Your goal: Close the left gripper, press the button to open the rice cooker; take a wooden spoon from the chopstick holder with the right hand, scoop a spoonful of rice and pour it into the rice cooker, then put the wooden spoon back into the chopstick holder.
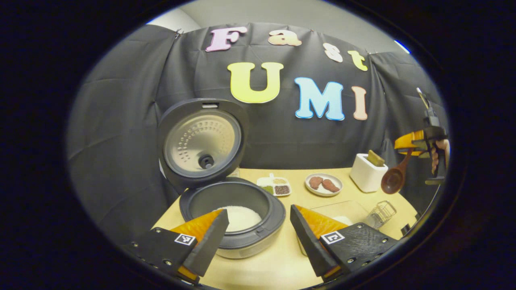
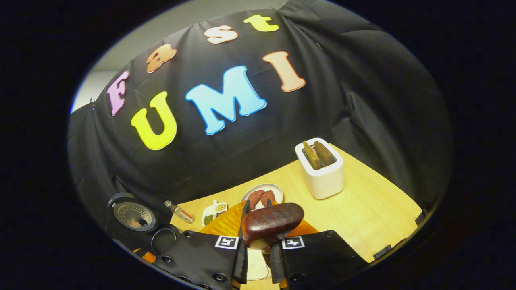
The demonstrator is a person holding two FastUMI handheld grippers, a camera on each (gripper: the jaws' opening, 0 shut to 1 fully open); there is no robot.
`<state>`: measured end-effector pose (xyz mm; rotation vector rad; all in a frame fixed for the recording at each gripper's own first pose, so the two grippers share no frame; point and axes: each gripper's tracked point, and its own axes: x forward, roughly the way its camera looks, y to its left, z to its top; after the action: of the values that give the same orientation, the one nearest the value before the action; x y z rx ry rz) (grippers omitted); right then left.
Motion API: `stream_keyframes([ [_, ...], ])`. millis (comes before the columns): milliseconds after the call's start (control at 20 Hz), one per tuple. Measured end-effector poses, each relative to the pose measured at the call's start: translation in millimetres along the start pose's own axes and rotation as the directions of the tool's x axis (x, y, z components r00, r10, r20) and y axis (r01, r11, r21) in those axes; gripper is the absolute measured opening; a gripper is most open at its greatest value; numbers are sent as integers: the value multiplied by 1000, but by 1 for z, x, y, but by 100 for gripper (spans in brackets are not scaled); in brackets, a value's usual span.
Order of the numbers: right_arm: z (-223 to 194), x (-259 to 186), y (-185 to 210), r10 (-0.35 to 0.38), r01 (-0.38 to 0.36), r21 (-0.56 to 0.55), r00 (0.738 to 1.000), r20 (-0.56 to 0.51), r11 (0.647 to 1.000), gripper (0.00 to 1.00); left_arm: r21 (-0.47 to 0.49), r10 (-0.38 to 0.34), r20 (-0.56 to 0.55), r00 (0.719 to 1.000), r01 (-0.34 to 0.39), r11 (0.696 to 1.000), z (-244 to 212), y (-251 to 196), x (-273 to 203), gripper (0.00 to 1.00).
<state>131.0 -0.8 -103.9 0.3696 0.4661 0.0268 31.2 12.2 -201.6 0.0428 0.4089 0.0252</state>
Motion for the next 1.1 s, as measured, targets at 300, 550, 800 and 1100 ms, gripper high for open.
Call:
stream_keyframes([
  [300,-24,2,-59,-42,48,112,998,-53,993,22,11,65,-3,998,-65,998,5,-15,-26,96],
  [550,-54,23,-86,-60,78,158,992,-115,984,22,-32,117,-13,993,-117,993,13,-18,-44,97],
  [800,-78,34,-103,-74,103,183,985,-158,978,22,-25,152,-6,988,-153,988,20,-20,-59,97],
  [1100,-95,37,-94,-20,53,162,980,-197,985,72,-27,159,-13,987,-160,987,21,-29,-63,97],
])
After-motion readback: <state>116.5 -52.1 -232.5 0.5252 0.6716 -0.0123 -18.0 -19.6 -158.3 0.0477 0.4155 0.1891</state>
